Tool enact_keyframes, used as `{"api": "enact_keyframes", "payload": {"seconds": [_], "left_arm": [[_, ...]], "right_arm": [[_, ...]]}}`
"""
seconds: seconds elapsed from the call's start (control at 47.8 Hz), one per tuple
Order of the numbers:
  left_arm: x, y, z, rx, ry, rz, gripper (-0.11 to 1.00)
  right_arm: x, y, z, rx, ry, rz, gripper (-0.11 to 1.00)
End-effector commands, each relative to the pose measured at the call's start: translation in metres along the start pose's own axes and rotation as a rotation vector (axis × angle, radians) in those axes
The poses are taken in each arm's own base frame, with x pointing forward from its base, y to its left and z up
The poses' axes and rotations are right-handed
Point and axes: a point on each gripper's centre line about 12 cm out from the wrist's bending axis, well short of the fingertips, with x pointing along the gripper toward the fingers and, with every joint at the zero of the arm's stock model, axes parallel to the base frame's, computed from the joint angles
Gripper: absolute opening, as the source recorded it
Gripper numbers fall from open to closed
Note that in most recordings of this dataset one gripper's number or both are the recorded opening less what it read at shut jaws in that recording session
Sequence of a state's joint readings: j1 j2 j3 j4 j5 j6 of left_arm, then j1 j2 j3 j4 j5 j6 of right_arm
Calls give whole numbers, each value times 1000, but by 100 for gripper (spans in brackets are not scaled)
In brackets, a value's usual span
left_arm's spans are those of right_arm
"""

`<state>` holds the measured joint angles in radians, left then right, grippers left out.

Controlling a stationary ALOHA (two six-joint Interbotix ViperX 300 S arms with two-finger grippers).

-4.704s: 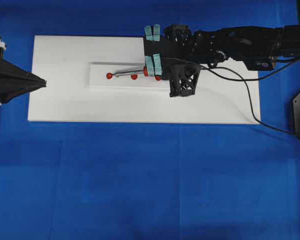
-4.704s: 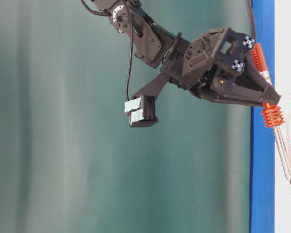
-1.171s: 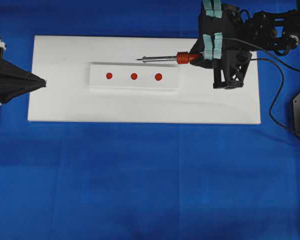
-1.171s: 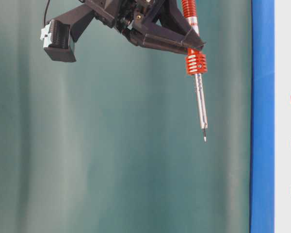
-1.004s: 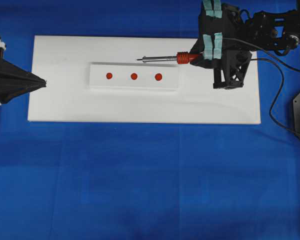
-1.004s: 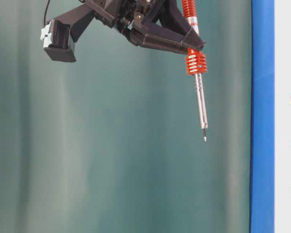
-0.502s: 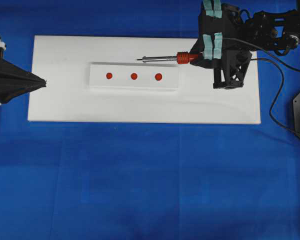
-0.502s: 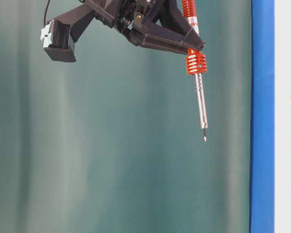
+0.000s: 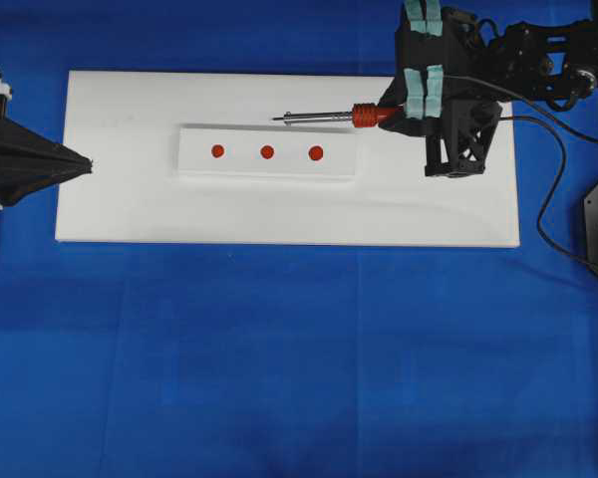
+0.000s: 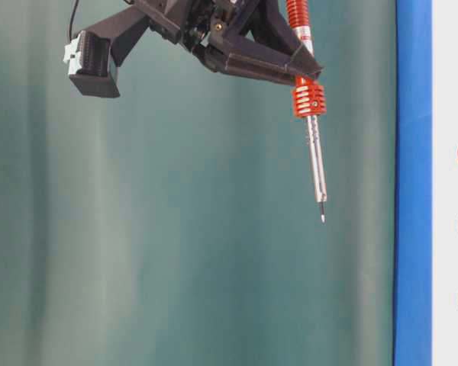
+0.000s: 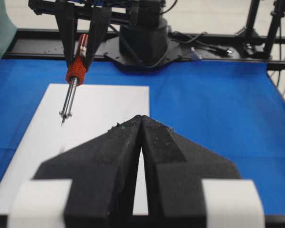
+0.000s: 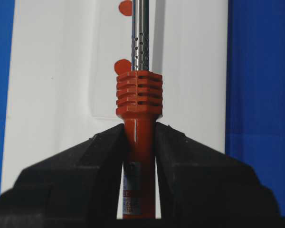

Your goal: Touch the tip of the soldering iron to the mark.

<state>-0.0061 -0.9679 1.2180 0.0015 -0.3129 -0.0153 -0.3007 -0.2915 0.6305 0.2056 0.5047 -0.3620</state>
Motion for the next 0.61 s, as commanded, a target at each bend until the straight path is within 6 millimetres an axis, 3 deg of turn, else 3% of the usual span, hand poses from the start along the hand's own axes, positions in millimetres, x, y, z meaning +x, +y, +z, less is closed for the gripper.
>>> {"api": "enact_keyframes", "payload": {"seconds": [0.0, 0.585], "left_arm": [[2, 0, 4, 0, -14, 1, 0], [2, 0, 3, 0, -11, 1, 0]], "right_arm": [[2, 3, 3, -6, -3, 6, 6], [60, 3, -18, 3, 102, 17, 6]]}}
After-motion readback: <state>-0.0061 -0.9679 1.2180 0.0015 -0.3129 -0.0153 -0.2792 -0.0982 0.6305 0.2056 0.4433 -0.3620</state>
